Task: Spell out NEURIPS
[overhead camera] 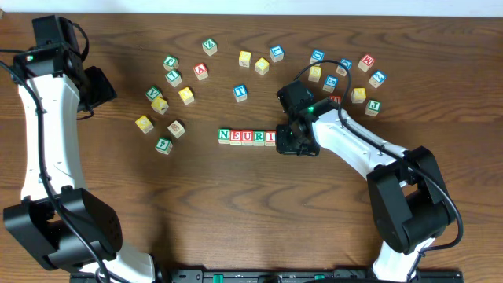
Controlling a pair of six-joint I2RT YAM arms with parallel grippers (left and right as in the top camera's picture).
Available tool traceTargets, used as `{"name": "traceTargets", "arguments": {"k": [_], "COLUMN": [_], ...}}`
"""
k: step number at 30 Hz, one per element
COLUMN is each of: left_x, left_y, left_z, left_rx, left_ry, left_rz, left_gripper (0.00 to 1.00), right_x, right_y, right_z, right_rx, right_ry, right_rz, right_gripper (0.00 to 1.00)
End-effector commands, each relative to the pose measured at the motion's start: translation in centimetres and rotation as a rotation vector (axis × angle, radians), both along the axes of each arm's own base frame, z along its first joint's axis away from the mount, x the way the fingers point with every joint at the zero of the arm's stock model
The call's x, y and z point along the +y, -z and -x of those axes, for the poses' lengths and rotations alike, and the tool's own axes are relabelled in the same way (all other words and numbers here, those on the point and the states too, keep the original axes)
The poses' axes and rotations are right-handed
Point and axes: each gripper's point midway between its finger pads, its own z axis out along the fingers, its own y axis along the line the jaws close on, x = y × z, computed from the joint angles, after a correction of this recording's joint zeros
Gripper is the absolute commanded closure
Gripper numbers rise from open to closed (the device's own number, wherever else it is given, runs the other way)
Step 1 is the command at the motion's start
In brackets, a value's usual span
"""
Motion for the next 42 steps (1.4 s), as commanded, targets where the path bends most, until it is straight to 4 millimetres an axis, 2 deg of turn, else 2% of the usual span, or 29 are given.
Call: {"name": "traceTargets", "arguments": {"k": [1, 11, 16, 25, 32, 36, 42], "left_x": [0.3, 0.3, 0.3, 0.3, 0.3, 0.3, 0.3], "left_y": [-0.2, -0.2, -0.2, -0.2, -0.2, -0.2, -0.2], "left_z": [0.0, 0.0, 0.0, 0.0, 0.0, 0.0, 0.0], "left_rx": [0.002, 0.002, 0.002, 0.002, 0.002, 0.002, 0.002], "left_ry": [-0.005, -0.005, -0.005, -0.005, -0.005, -0.005, -0.005], "left_rz": [-0.013, -0.013, -0.013, -0.013, -0.013, -0.013, -0.013], "left_gripper": [0.28, 0.28, 0.28, 0.28, 0.28, 0.28, 0.28], "right_x": [0.0, 0.1, 0.1, -2.0, -3.8, -3.0, -2.5], "right_y": [0.9, 0.9, 0.8, 0.4, 0.3, 0.1, 0.5], "right_z": [0.1, -0.2, -0.1, 0.4, -1.7, -2.9, -3.6], "right_rx": [0.012, -0.001, 0.002, 0.04, -0.024, -0.078, -0.1], "right_ry": [0.007, 0.007, 0.006, 0.034, 0.084, 0.081, 0.077], "right_rz": [0.017, 0.011, 0.012, 0.065, 0.101, 0.076, 0.064], "right_gripper": [0.86, 0.86, 0.89, 0.92, 0.9, 0.89, 0.89]}}
